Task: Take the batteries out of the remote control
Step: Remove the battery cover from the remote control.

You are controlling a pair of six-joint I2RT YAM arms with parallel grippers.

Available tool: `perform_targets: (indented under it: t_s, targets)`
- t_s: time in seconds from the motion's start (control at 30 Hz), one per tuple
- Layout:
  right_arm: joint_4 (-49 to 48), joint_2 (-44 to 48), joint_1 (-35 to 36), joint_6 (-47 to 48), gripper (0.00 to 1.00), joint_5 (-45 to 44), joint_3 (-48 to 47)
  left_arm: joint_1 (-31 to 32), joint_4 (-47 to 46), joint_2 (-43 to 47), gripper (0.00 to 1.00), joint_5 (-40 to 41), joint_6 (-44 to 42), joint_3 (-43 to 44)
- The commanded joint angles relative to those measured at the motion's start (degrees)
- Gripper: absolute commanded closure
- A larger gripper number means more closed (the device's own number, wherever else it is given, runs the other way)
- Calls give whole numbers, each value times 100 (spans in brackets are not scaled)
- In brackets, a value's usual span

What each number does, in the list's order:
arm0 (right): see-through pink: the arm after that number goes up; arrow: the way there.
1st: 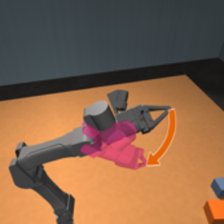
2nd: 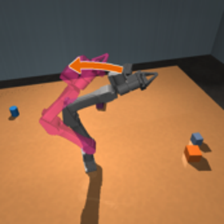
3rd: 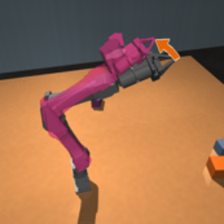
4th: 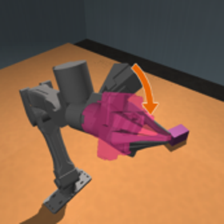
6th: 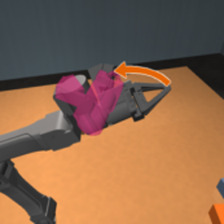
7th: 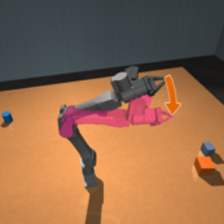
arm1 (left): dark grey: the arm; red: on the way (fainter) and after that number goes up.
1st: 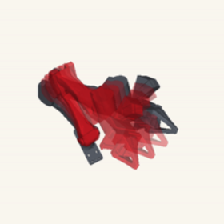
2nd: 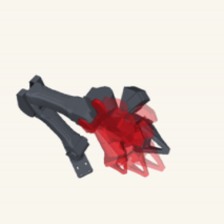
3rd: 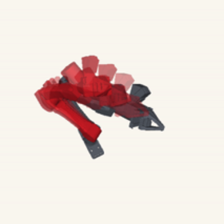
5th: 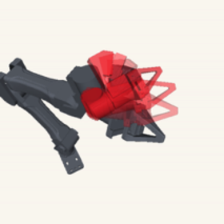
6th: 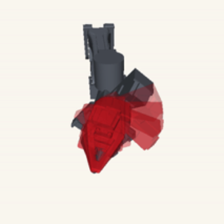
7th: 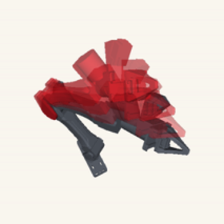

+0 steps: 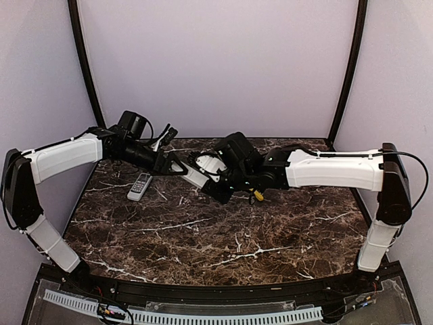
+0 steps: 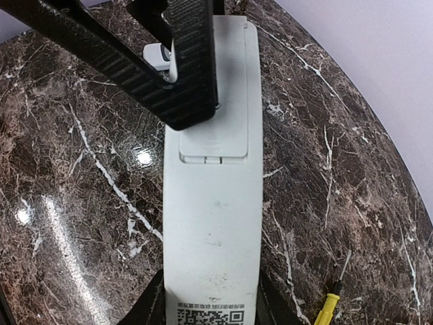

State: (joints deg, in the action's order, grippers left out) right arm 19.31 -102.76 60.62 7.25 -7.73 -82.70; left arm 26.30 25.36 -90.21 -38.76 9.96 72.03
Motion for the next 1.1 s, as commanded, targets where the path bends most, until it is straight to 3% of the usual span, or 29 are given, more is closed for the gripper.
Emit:
perform_targets:
  t_s: [0.0, 0.3, 0.8, 0.97, 1.07]
  targets:
    - [-295, 68, 47, 49, 100, 10, -109, 33, 144, 12, 28, 117, -36, 119]
    - [-383, 263, 51, 55, 100, 39, 54, 33, 176, 11, 52, 316, -11, 127]
    - [-414, 368, 68, 53, 100, -37, 183, 22, 240, 39, 83, 550, -51, 145]
    - [-390, 350, 67, 40, 100, -86, 189, 11, 301, 51, 85, 698, -92, 169]
    - [-384, 375, 71, 40, 100, -103, 200, -14, 319, 66, 78, 711, -92, 178]
